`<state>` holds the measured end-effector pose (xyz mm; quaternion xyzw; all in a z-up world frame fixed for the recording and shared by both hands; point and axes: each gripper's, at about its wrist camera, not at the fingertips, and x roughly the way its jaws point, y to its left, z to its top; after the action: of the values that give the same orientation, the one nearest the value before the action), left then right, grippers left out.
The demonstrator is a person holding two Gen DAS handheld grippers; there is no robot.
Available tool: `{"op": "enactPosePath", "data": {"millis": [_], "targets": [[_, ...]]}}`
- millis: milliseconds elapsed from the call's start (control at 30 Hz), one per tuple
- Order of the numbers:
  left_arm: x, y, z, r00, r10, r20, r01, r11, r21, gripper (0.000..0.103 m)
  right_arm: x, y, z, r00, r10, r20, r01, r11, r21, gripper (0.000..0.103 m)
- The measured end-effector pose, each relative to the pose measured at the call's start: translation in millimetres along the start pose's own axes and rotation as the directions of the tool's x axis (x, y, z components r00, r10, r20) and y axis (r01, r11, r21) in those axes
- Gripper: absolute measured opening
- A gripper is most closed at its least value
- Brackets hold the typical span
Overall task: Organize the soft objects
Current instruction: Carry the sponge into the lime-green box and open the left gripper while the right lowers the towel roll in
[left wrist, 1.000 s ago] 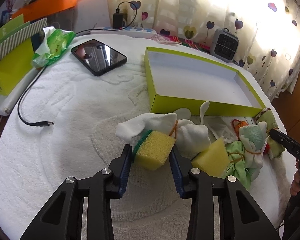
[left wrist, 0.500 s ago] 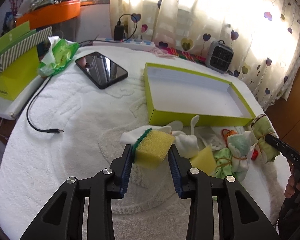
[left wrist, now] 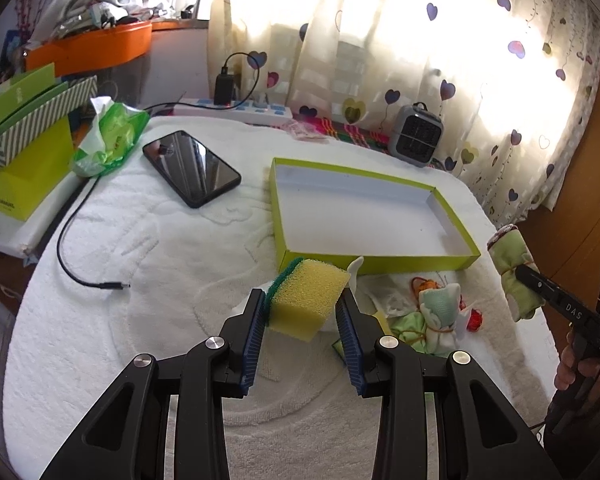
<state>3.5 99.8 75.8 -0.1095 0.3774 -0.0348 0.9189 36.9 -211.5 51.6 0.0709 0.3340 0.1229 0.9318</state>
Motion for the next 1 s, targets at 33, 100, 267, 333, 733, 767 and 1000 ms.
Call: {"op": "enactPosePath", "data": {"millis": [33, 100, 267, 333, 733, 767, 1000], "targets": [[-0.5, -1.4, 2.9, 1.0, -0.002, 0.004, 0.002, 1.0, 0.007, 0.034, -0.4, 1.1, 1.3, 1.0, 0.001, 0.002, -0.001, 1.0, -0.002, 0.03], [-1.7, -2.9, 10.1, 1.0, -0.009, 0.011, 0.008, 1.0, 0.016, 0.034, -1.8, 2.7, 4.9, 1.0, 0.003, 0.007, -0.002, 1.0, -0.006, 0.03], [7.8, -6.5, 32.5, 1.0, -0.013, 0.001, 0.013, 0.999, 0.048, 0.034, -1.0, 8.1, 19.2, 1.0, 0.019, 0.008, -0.019, 1.0, -0.025, 0.03], [15.2, -7.4, 41.5, 1.0, -0.023, -0.009, 0.024, 0.998, 0.051, 0.034, 2.9, 10.8, 26.8, 1.0, 0.023, 0.002, -0.023, 0.999, -0.036, 0.03], [78.3, -14.2, 89.2, 0.998, -0.011, -0.065, 0.015, 0.998, 0.067, 0.034, 52.1, 9.5, 64.1, 0.997, 0.034, -0.073, -0.037, 0.999, -0.038, 0.03], [83.4, -15.7, 91.7, 0.998, -0.003, -0.066, 0.008, 0.997, 0.081, 0.034, 56.0, 8.9, 66.5, 0.996, 0.039, -0.078, -0.041, 0.999, -0.034, 0.03], [128.1, -18.7, 102.4, 0.992, 0.024, -0.126, -0.012, 0.995, 0.099, 0.034, 94.4, 6.0, 75.2, 0.988, 0.053, -0.148, -0.056, 0.998, -0.016, 0.03]]}}
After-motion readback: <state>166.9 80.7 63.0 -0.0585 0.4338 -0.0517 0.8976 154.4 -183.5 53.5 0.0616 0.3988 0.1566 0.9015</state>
